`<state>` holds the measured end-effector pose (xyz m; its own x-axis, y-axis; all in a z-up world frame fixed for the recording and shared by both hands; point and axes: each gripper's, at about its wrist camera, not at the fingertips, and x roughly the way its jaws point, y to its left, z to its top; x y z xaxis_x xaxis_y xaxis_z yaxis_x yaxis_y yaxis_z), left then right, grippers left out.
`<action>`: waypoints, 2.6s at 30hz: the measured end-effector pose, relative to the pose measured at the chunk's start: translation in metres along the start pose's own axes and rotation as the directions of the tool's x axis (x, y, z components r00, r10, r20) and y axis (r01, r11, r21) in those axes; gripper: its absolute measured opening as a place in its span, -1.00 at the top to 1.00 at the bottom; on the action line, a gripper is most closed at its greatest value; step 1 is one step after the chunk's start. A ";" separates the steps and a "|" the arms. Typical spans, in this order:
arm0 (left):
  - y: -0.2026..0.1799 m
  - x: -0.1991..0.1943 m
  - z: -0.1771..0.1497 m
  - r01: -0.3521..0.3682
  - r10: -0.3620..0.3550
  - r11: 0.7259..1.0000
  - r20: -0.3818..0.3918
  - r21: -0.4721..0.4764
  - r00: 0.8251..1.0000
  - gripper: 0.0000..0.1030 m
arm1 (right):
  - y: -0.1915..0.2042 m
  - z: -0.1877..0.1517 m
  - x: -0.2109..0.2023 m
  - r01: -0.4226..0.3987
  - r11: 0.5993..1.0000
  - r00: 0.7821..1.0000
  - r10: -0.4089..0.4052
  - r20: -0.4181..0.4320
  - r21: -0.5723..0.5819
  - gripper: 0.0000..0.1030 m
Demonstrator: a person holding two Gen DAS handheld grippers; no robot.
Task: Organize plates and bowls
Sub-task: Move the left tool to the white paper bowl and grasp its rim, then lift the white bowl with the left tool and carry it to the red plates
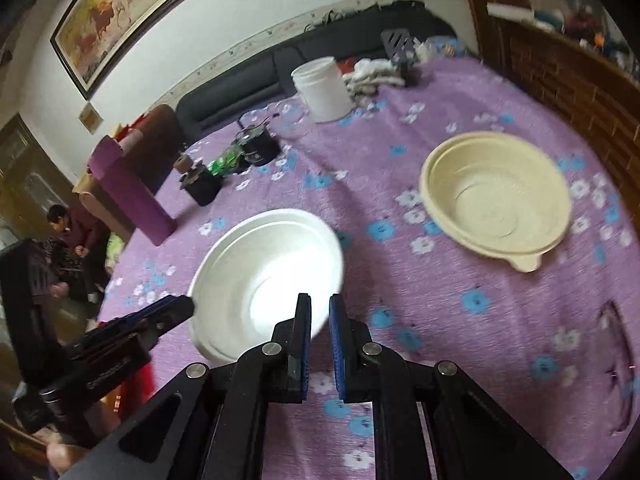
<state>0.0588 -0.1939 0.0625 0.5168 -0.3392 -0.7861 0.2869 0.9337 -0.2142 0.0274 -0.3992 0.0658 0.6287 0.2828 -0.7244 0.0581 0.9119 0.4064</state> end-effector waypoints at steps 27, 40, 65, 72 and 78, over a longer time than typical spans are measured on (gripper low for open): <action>-0.004 -0.011 -0.032 0.027 -0.025 0.998 -0.030 0.053 0.999 0.68 | -0.012 -0.014 0.006 0.007 0.997 1.000 -0.006 -0.021 0.075 0.83; -0.001 -0.085 -0.147 0.020 -0.017 0.991 -0.024 0.134 1.000 0.62 | 0.020 -0.121 -0.060 -0.051 0.999 0.996 0.051 -0.075 0.009 0.80; -0.014 -0.097 -0.172 -0.129 0.093 0.962 0.154 0.243 0.984 0.32 | 0.055 -0.164 -0.076 0.087 0.988 0.995 -0.080 0.056 -0.128 0.75; -0.011 -0.105 -0.173 -0.154 0.110 0.958 0.186 0.242 0.976 0.32 | 0.062 -0.168 -0.080 0.075 0.988 0.996 -0.066 0.064 -0.138 0.75; -0.009 -0.112 -0.174 -0.160 0.112 0.959 0.205 0.236 0.972 0.32 | 0.068 -0.169 -0.081 0.069 0.988 0.996 -0.060 0.066 -0.141 0.75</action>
<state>-0.1421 -0.1448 0.0514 0.6996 -0.2489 -0.6697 0.3826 0.9222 0.0569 -0.1510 -0.3102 0.0579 0.6742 0.2069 -0.7089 -0.0082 0.9620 0.2729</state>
